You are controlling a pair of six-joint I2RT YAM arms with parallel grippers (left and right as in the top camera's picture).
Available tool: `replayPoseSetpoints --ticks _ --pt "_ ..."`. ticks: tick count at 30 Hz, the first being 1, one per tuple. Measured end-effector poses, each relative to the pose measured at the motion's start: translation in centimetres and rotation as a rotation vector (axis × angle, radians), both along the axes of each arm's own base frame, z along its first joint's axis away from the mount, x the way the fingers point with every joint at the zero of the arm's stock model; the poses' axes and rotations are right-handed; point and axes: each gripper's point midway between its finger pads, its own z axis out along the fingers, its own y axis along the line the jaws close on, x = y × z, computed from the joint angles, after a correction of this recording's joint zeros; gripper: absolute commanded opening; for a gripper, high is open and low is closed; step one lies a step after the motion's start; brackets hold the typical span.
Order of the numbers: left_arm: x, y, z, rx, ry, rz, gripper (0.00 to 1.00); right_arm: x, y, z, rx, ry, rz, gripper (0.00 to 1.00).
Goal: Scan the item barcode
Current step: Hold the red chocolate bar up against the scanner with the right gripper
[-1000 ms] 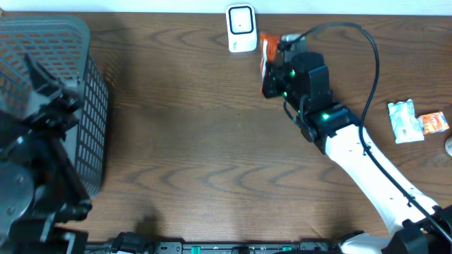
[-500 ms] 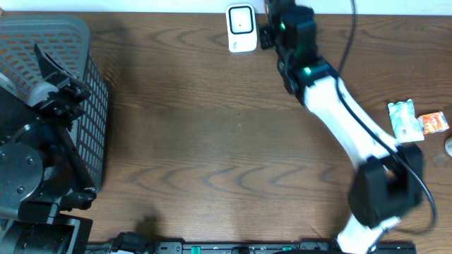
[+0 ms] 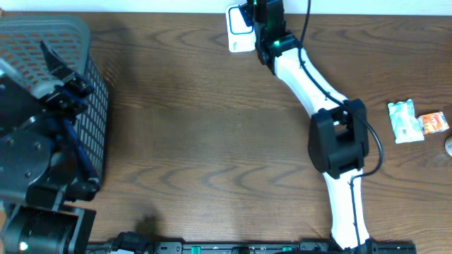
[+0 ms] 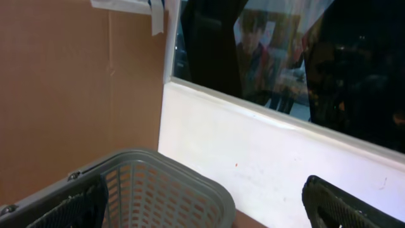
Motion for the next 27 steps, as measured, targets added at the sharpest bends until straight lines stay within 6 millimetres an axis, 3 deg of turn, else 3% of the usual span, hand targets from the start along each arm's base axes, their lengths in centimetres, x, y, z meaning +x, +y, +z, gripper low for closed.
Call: replayPoseSetpoints --ticks 9,18,24,27 --pt "2.4 -0.5 -1.5 0.013 0.064 0.000 0.98 0.1 1.8 -4.5 -0.051 0.024 -0.023 0.01" --pt "2.6 -0.5 -1.6 0.014 0.068 0.000 0.98 -1.1 5.2 -6.0 -0.071 0.037 0.009 0.01" --pt "2.6 -0.5 -1.5 0.013 0.061 0.000 0.98 -1.2 5.2 -6.7 -0.073 0.054 -0.001 0.01" --pt "2.6 -0.5 -1.3 0.011 0.054 0.000 0.98 -1.2 5.0 -8.1 -0.075 0.085 -0.009 0.01"
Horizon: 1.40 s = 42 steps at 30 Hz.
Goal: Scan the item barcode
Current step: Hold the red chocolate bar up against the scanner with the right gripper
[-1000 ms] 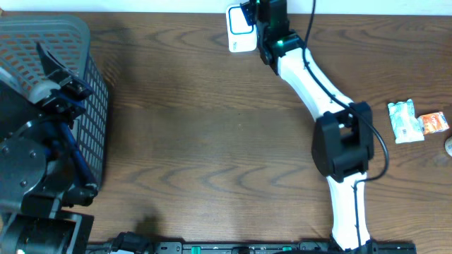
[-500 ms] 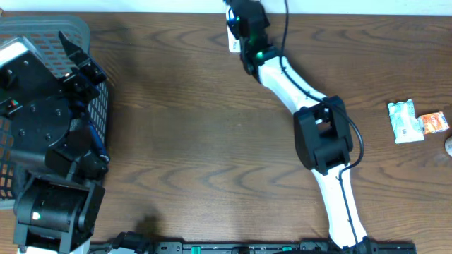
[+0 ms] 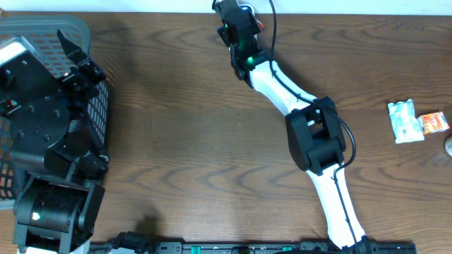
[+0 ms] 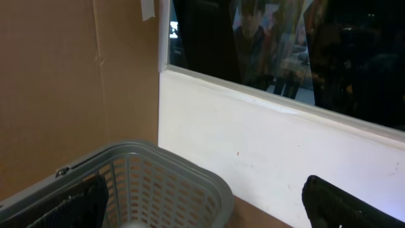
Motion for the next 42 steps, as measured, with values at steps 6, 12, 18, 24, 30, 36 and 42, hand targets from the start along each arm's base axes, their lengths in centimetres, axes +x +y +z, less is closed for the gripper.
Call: replayPoseSetpoints --ticks 6,12,18,24,30,36,42 --pt "0.0 0.0 0.0 0.000 0.000 0.000 0.98 -0.6 0.8 -2.8 -0.008 0.055 0.004 0.01" --pt "0.0 0.0 0.0 0.000 -0.001 0.000 0.98 -1.5 3.2 -2.7 0.011 0.045 0.035 0.01" --pt "0.0 0.0 0.1 -0.001 -0.004 0.000 0.98 -1.3 4.0 -1.4 0.013 -0.011 0.055 0.01" --pt "0.0 0.0 0.1 -0.001 -0.005 0.000 0.98 0.0 3.1 1.5 -0.021 -0.135 0.059 0.01" --pt "0.0 0.0 0.1 -0.001 -0.004 0.000 0.98 0.9 1.2 1.8 -0.119 -0.154 0.053 0.01" --pt "0.0 0.0 0.1 -0.001 -0.004 0.000 0.98 1.0 -1.5 -0.6 -0.216 -0.047 0.003 0.01" --pt "0.0 0.0 0.1 -0.001 -0.005 0.000 0.98 -2.0 -5.8 -3.4 -0.395 0.222 -0.061 0.01"
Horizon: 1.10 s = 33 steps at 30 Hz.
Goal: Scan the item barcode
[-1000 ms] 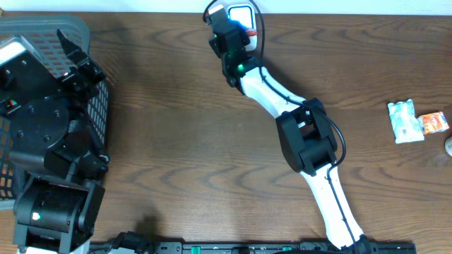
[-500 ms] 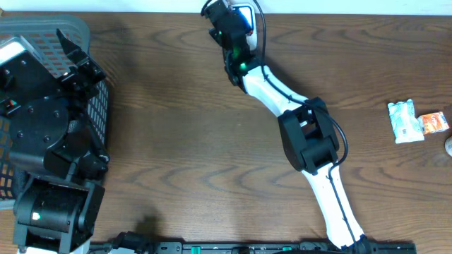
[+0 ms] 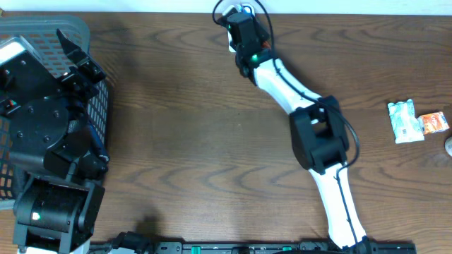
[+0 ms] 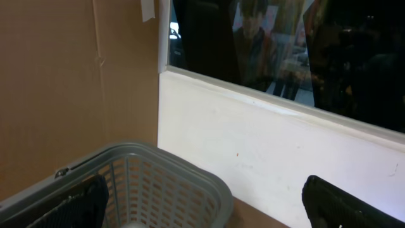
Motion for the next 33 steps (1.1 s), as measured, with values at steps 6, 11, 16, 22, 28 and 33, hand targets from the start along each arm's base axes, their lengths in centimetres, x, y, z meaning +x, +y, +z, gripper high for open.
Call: replayPoseSetpoints --ticks 6,11,16,22,28,33 --pt "0.0 0.0 0.0 0.000 -0.001 0.000 0.98 -4.6 -7.8 6.4 -0.067 0.110 -0.217 0.01" --pt "0.0 0.0 0.0 0.000 0.000 0.000 0.98 -8.7 -16.2 9.7 -0.018 0.179 -0.466 0.01" --pt "0.0 0.0 0.0 -0.004 -0.002 0.000 0.98 -11.9 -23.2 6.2 0.091 0.374 -0.629 0.51" --pt "0.0 0.0 -0.1 -0.032 -0.016 0.000 0.98 -10.6 -20.4 2.3 0.396 0.543 -0.417 0.97" --pt "0.0 0.0 -0.1 -0.042 -0.022 0.000 0.98 -9.8 -15.6 -2.7 0.409 0.675 -0.169 0.99" --pt "0.0 0.0 -0.1 -0.044 -0.019 0.000 0.98 -8.1 -13.9 -7.0 0.363 0.682 -0.079 0.99"
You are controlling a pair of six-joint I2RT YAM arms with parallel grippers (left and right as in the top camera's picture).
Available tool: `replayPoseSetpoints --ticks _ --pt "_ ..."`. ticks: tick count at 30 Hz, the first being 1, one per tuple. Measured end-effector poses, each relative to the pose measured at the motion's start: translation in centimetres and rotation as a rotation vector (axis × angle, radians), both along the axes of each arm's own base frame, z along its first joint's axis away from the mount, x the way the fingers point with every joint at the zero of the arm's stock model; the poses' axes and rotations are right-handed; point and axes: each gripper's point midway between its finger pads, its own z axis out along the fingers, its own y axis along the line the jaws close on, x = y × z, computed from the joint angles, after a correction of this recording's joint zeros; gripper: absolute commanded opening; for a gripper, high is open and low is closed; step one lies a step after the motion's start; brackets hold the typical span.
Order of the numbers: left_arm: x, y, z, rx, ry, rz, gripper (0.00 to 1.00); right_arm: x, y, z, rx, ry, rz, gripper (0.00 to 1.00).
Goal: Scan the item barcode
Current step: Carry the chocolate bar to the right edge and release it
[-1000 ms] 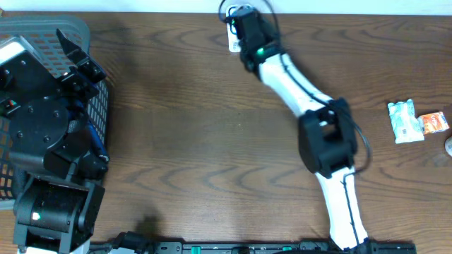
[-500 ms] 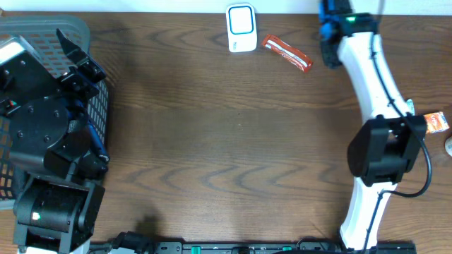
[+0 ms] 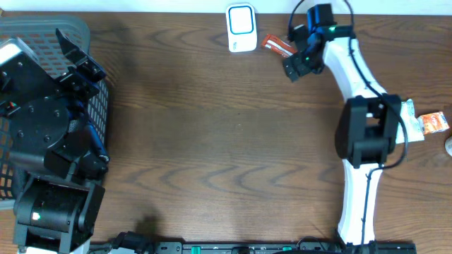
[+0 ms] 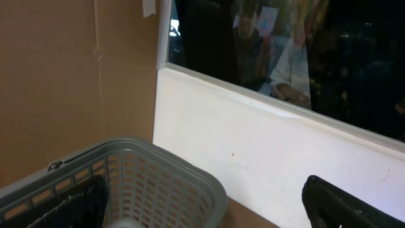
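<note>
The white barcode scanner [image 3: 241, 28] stands at the back middle of the table. Just right of it a small orange-red packet [image 3: 277, 46] shows against the wood. My right gripper [image 3: 294, 66] is a little right of and nearer than the packet, pointing toward the table's middle; its jaws are too dark to read, and I cannot tell whether it touches the packet. My left gripper [image 4: 202, 212] hangs over the grey basket [image 4: 161, 174], its black fingers [image 4: 345, 206] wide apart with nothing between them.
The grey basket [image 3: 42, 32] fills the far left, under the left arm [image 3: 49, 127]. A white packet [image 3: 403, 120], an orange packet [image 3: 433, 123] and another small thing [image 3: 449, 145] lie at the right edge. A white wall and window run behind the table.
My right gripper has moved from over the scanner to the right of it. The scanner is now uncovered and an orange-red packet shows beside it. The left arm has stayed put.
My right gripper was at the scanner at the back, partly covering it, while the left arm hung over the basket. The left arm then shifted slightly and the right gripper stayed over the scanner. Now the right gripper is off to the right, the packet beside the scanner.
</note>
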Motion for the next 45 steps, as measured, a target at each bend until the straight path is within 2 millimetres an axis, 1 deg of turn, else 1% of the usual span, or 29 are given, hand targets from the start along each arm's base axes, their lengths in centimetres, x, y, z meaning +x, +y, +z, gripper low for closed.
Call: replayPoseSetpoints --ticks 2,4,9,10,12,14,15,17,21,22,24,25,26,28,31,34,36,37,38,40,41,43,44,45 --pt "0.0 0.0 -0.1 0.001 0.006 0.000 0.98 0.8 0.4 -0.7 0.000 -0.025 0.014 0.99" --pt "0.0 0.0 -0.2 0.002 0.011 0.000 0.98 1.8 0.6 -0.8 0.009 -0.062 0.023 0.99" --pt "0.3 -0.1 -0.5 0.004 0.021 0.000 0.98 4.0 1.1 -0.2 0.036 -0.157 0.020 0.99" --pt "0.4 -0.1 -0.6 0.005 0.024 0.000 0.98 4.3 1.1 -0.3 0.039 -0.165 0.019 0.99" --pt "0.8 -0.2 -0.9 0.007 0.036 0.000 0.98 4.6 1.3 -0.9 0.049 -0.172 0.015 0.99" --pt "1.4 -0.3 -1.3 0.011 0.052 0.000 0.98 4.5 1.6 -2.4 0.073 -0.149 0.008 0.97" --pt "1.5 -0.3 -1.4 0.012 0.057 0.000 0.98 4.7 1.8 -2.5 0.089 -0.154 0.009 0.94" --pt "2.0 -0.4 -1.8 0.014 0.071 0.000 0.98 4.7 2.0 -2.6 0.104 -0.151 0.007 0.80" --pt "2.9 -0.6 -2.5 0.019 0.095 0.000 0.98 4.6 2.1 -2.8 0.129 -0.139 -0.018 0.37" --pt "3.0 -0.6 -2.6 0.020 0.098 0.000 0.98 4.6 2.1 -2.8 0.136 -0.135 -0.030 0.28" --pt "3.1 -0.6 -2.6 0.021 0.101 0.000 0.98 4.5 1.8 -2.9 0.147 -0.126 -0.060 0.13" --pt "3.1 -0.6 -2.6 0.021 0.101 0.000 0.98 4.5 1.6 -2.9 0.152 -0.122 -0.080 0.03" --pt "3.1 -0.6 -2.6 0.021 0.101 0.000 0.98 4.4 1.0 -2.8 0.164 -0.114 -0.118 0.01" --pt "3.0 -0.6 -2.6 0.020 0.100 0.000 0.98 4.2 0.2 -2.6 0.170 -0.099 -0.156 0.01" --pt "3.0 -0.6 -2.5 0.020 0.097 0.000 0.98 3.0 -2.2 -2.4 0.171 -0.042 -0.250 0.01" --pt "2.8 -0.6 -2.4 0.019 0.092 0.000 0.98 1.1 -5.7 -1.7 0.148 0.023 -0.357 0.01" --pt "2.7 -0.6 -2.2 0.017 0.085 0.000 0.98 -0.6 -9.0 -0.4 0.105 0.059 -0.443 0.01" --pt "2.6 -0.5 -2.1 0.017 0.083 0.000 0.98 -1.3 -10.5 0.6 0.081 0.061 -0.479 0.01" --pt "2.5 -0.5 -2.1 0.016 0.080 0.000 0.98 -2.0 -12.9 2.4 0.045 0.046 -0.533 0.01" --pt "2.4 -0.5 -2.0 0.015 0.076 0.000 0.98 -3.5 -17.0 5.5 -0.031 0.013 -0.622 0.01" --pt "2.4 -0.5 -2.0 0.016 0.076 0.000 0.98 -4.2 -18.5 6.7 -0.058 0.004 -0.654 0.01" --pt "2.4 -0.5 -2.0 0.016 0.076 0.000 0.98 -5.7 -22.5 9.3 -0.117 -0.038 -0.739 0.01" --pt "2.4 -0.5 -2.0 0.016 0.077 0.000 0.98 -6.4 -24.3 10.2 -0.137 -0.052 -0.780 0.01" --pt "2.4 -0.5 -2.0 0.016 0.077 0.000 0.98 -7.1 -25.9 10.6 -0.151 -0.057 -0.818 0.01"
